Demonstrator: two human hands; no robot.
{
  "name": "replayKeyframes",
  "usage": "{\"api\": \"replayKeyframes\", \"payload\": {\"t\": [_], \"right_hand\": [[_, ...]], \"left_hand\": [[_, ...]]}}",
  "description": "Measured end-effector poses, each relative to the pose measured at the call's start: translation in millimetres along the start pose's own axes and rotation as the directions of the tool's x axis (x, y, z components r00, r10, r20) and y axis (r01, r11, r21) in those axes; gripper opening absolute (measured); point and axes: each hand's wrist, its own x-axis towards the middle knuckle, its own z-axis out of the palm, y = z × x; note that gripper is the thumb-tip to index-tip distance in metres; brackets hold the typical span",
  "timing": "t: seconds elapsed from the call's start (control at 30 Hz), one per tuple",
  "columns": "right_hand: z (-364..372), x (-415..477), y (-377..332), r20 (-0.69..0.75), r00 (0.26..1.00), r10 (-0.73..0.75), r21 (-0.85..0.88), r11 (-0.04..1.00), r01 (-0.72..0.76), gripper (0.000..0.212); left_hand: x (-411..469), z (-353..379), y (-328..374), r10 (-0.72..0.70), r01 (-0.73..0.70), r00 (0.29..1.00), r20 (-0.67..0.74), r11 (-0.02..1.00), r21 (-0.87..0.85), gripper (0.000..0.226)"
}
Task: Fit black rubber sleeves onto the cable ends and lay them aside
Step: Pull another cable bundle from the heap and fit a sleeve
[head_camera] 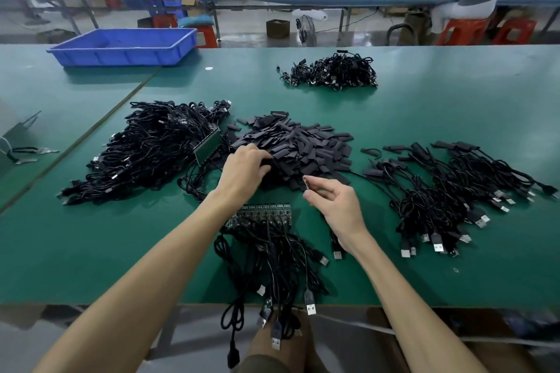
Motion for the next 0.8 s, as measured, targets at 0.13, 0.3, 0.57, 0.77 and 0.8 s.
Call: {"api": "replayKeyframes", "payload": {"t": [0.13,0.3,0.57,0.77,0.8], "right_hand": [[0,-1,0,-0.013,1.0,-0.018,0.099,0.995,0.019,0.018],[0,-2,-1,-0.01,1.0,-0.019,0.149,0.989,0.02,0.012],[1,-3,-2,-0.014,0.999,-0.052,0.14,0.989,0.054,0.015],[0,-2,1,-0.048,0.997,-0.061,0.116,0.991,0.066,0.012],[0,-2,1,-0.053,0.997,-0.061,0.116,0.991,0.067,0.011]], "left_hand": [[-7,-6,-1,0.034,-0.033,0.993,-0.117,0.999,0.004,0.027],[-32,-13,18,0.161,-0.188,0.974,-0.162,0.968,-0.168,0.028],[-54,4,30,0.235,-0.252,0.966,-0.111,0.952,-0.177,0.027],[-57,5,30,0.217,-0.236,0.968,-0.126,0.959,-0.156,0.028],[-58,6,30,0.214,-0.232,0.969,-0.126,0.96,-0.154,0.028]]}}
